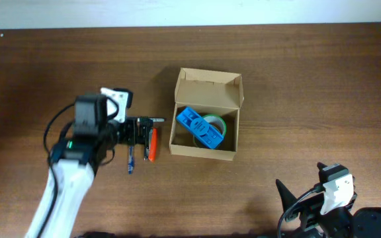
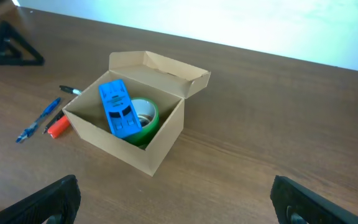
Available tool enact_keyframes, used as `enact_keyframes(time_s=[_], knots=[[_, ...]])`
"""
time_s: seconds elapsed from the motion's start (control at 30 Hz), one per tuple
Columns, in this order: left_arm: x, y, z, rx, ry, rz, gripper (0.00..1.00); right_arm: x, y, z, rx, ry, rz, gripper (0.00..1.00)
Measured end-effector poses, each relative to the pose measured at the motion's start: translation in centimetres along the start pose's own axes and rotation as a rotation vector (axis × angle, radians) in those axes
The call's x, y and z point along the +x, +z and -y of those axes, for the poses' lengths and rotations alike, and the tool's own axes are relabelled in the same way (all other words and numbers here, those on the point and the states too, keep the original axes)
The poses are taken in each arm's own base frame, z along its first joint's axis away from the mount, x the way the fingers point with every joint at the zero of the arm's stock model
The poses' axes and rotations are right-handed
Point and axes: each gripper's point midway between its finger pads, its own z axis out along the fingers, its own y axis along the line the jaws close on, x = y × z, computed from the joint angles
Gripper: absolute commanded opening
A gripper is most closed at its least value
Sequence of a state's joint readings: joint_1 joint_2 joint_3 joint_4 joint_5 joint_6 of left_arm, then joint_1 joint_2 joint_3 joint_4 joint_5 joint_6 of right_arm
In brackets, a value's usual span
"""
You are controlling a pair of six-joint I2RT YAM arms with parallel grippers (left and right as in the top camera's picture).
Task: Pack container
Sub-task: 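Reach the left gripper to the red stapler and grasp it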
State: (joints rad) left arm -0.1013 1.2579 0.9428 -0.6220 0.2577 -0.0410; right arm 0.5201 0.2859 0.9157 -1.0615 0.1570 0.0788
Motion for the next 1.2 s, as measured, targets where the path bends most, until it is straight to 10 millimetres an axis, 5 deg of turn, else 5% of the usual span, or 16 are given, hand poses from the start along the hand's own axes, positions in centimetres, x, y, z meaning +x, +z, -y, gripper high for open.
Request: enact_keyframes(time_s=[0.33,0.7,1.2], knots=[[0.4,4.1,-0.8,-0.006,-0.078,-0.312,1.00,0.0,0.0,0.0,0.000,0.000,0.000,0.99],[5.6,8.4,0.6,-0.062,-0.077,-0.567,1.00,0.0,0.0,0.0,0.000,0.000,0.000,0.99],[8.9,9.6,-1.2,-0.222,-0.200,-0.690,0.99,0.0,0.0,0.0,0.000,0.000,0.000,0.99]])
